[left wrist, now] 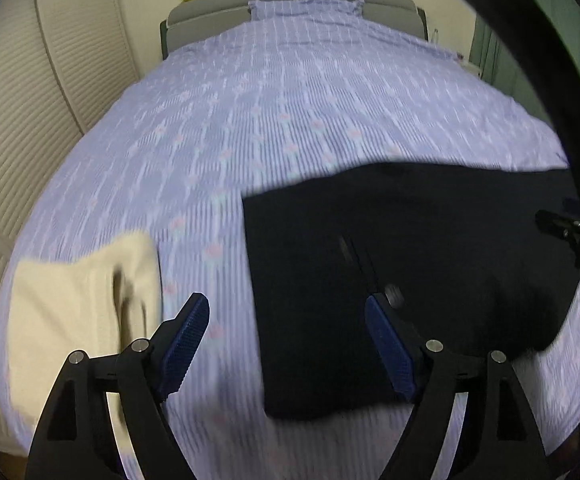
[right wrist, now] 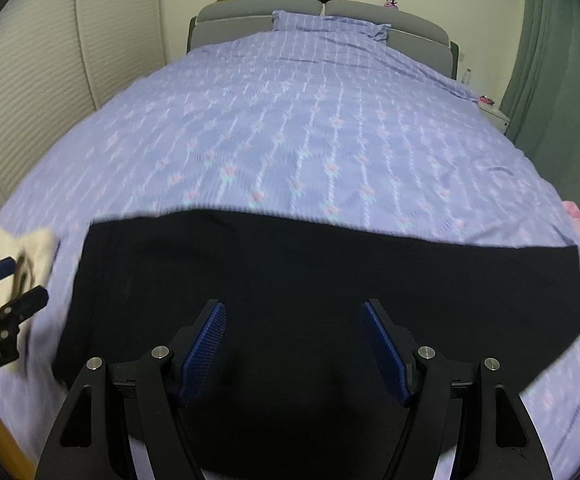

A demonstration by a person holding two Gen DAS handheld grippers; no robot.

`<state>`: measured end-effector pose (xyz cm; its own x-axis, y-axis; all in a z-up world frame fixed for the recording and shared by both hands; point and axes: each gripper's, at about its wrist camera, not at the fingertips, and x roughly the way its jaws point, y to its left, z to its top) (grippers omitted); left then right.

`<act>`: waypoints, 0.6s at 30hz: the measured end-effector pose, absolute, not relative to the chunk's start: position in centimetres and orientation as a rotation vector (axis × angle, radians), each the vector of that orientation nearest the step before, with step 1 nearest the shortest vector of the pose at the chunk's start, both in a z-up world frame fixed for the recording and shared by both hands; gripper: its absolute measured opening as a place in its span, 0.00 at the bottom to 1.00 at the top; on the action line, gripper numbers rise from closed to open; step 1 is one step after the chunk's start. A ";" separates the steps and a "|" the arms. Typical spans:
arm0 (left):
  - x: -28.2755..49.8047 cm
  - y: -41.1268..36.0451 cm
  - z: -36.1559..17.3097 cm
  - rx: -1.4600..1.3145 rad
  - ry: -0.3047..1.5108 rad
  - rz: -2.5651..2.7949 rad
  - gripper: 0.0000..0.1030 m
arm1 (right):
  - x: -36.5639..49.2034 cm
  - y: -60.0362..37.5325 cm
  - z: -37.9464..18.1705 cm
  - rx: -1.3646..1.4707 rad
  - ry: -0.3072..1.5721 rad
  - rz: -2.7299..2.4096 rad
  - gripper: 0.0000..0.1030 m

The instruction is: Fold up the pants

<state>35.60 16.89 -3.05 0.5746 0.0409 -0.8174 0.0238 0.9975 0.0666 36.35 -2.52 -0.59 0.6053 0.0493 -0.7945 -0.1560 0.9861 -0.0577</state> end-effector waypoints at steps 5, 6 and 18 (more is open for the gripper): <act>32.5 13.9 -4.2 0.055 1.014 0.059 0.78 | 32.1 -4.7 -1.9 -0.140 1.003 0.156 0.68; 31.7 13.4 -4.5 0.052 1.020 0.066 0.78 | 31.1 -5.2 -2.3 -0.143 1.018 0.173 0.68; 27.1 6.9 -6.5 -0.017 1.065 0.151 0.78 | 25.7 -10.4 -7.9 -0.163 1.129 0.363 0.68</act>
<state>27.12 6.95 -6.46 0.4753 0.1158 -0.8722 -0.1319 0.9895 0.0596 25.68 -10.43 -7.88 0.3767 0.2006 -0.9043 -0.3636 0.9299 0.0548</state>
